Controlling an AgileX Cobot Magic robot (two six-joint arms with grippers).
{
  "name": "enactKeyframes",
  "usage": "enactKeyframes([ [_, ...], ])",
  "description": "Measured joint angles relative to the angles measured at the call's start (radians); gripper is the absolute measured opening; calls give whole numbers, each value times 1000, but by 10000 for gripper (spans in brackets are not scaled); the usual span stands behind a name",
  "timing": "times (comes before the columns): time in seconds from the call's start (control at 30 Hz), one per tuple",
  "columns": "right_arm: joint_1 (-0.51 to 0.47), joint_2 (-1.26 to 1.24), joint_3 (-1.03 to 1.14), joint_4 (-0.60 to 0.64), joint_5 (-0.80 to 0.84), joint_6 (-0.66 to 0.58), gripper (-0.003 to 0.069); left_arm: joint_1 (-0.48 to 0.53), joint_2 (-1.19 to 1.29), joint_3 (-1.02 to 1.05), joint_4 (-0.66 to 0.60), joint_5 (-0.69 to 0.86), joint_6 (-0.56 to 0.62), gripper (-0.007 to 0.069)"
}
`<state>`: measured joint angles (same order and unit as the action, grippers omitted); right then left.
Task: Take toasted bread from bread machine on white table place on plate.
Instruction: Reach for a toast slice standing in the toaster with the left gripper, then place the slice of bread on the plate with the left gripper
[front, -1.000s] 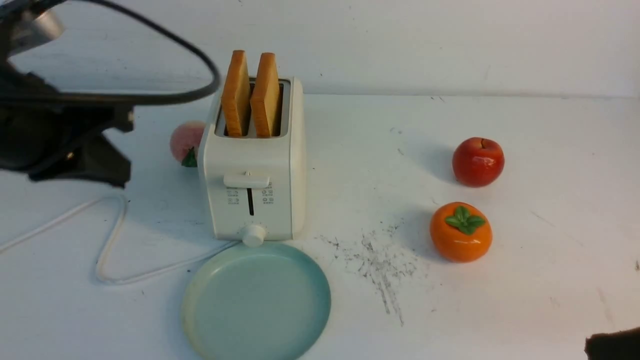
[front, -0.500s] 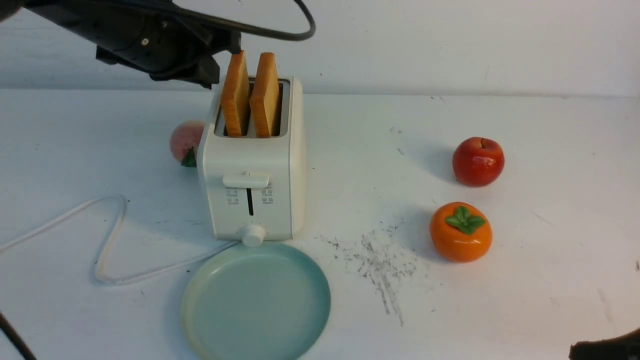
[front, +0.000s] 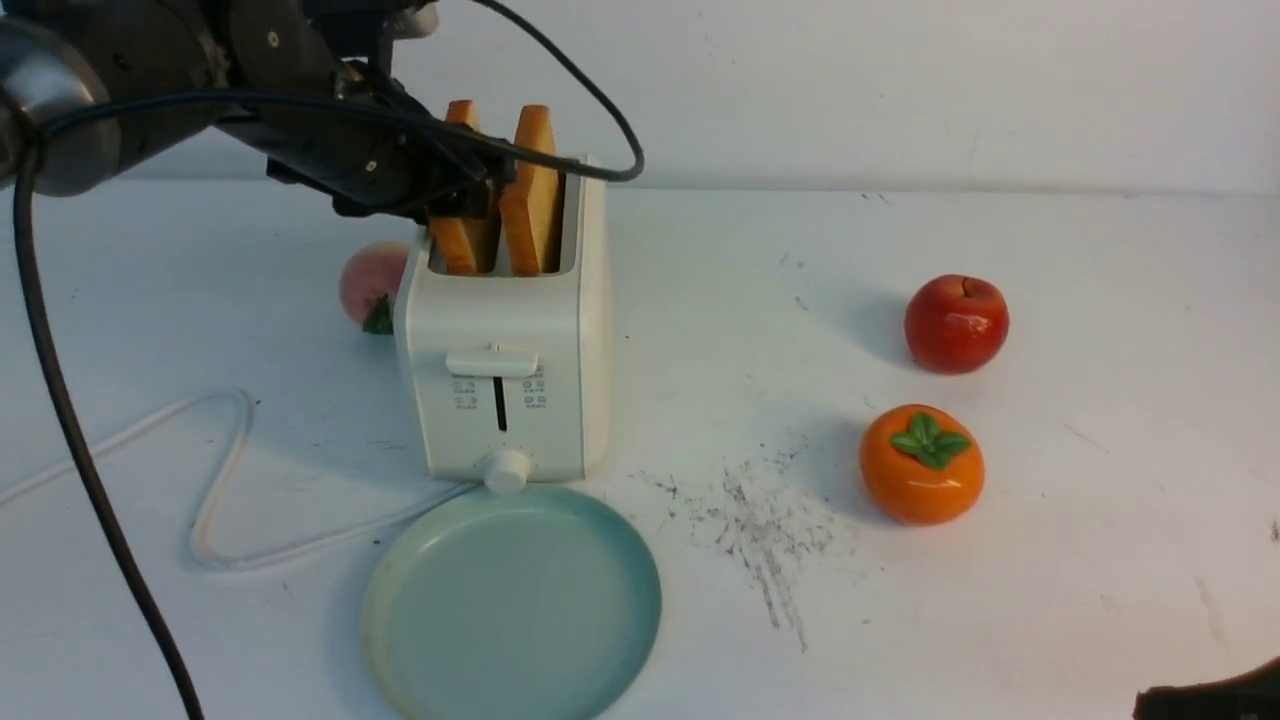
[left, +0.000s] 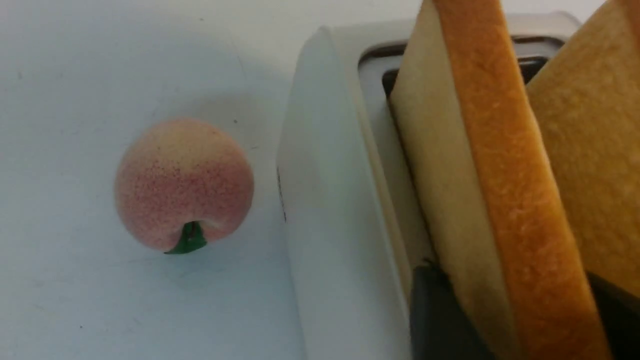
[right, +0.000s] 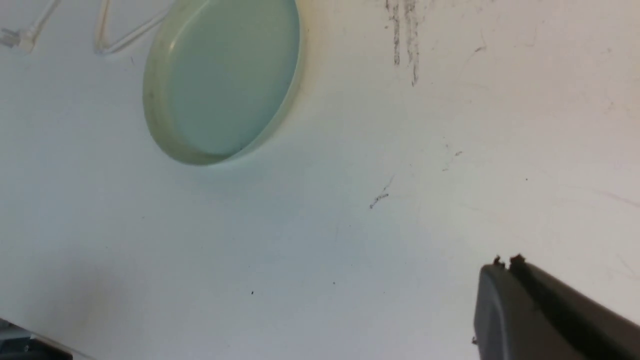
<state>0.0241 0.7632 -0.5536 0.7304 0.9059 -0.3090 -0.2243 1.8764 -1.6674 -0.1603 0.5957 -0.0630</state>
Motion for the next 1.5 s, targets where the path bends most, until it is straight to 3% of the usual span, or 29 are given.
enactKeyframes([
  [0.1,0,-1,0,3,0,-1,1,-1,-19,-25,4,34,-2,78],
  [0.47,0,-2,0,21,-22,-13,8,-1,-361,-101,-33,221,-2,81],
  [0.6,0,-2,0,47,-31,-47,13,-1,-474,18,-121,294,3,81],
  [0.7,0,-2,0,67,-35,-75,13,-1,-547,240,-253,275,63,81],
  [0.97,0,-2,0,88,-40,-84,15,-1,-603,834,-818,-1,498,81],
  [1.0,0,-2,0,88,-40,-84,15,-1,-602,834,-835,-9,513,81],
  [1.03,0,-2,0,88,-41,-85,15,-1,-588,931,-995,-86,657,81],
  [1.13,0,-2,0,88,-45,-86,15,-1,-548,1014,-1248,-194,866,81],
  [1.17,0,-2,0,88,-45,-86,15,-1,-545,1023,-1267,-200,879,81],
  [1.2,0,-2,0,88,-49,-86,15,-1,-515,1048,-1387,-235,961,81],
  [1.27,0,-2,0,91,-51,-86,18,-1,-474,1063,-1493,-262,1070,81],
  [1.4,0,-2,0,92,-51,-86,21,-1,-395,1068,-1538,-225,1195,81],
  [1.5,0,-2,0,92,-51,-86,22,-1,-350,1069,-1545,-155,1224,81],
])
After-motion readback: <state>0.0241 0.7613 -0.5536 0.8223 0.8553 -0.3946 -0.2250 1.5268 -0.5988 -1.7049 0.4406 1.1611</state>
